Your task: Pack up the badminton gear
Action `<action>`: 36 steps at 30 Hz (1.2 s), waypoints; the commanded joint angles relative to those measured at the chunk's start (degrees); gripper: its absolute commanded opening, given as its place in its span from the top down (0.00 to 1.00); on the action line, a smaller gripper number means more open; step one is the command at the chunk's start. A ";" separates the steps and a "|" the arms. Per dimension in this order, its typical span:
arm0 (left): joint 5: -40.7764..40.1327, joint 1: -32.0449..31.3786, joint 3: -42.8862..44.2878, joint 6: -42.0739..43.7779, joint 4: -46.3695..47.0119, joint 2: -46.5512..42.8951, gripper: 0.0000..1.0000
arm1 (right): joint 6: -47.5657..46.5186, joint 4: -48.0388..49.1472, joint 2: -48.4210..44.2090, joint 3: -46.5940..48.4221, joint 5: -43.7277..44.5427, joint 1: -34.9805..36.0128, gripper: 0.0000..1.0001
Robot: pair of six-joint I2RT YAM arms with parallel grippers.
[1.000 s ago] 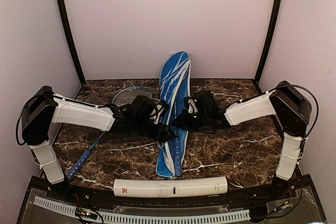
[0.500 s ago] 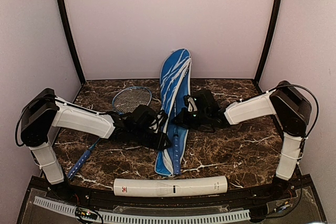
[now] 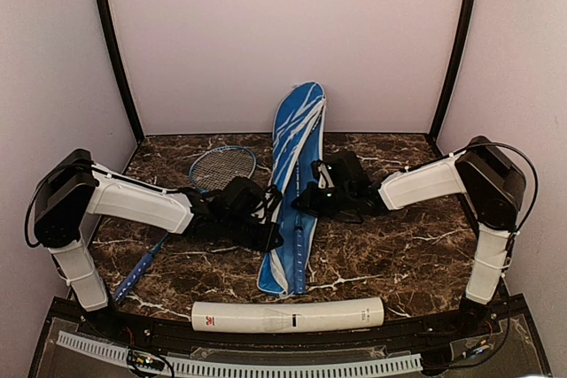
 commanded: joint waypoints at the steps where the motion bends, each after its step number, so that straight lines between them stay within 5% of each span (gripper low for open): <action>1: -0.41 -0.21 1.12 1.63 -2.05 -4.37 1.00 | -2.54 1.89 -2.59 1.46 3.58 -1.33 1.00; 13: 1.35 -0.17 0.73 2.88 -2.17 -3.55 1.00 | 1.17 3.59 -7.82 0.86 0.25 -3.51 1.00; 36: 10.77 -0.30 0.21 3.73 4.71 -6.32 1.00 | 6.57 6.90 -3.37 6.90 1.74 -4.90 1.00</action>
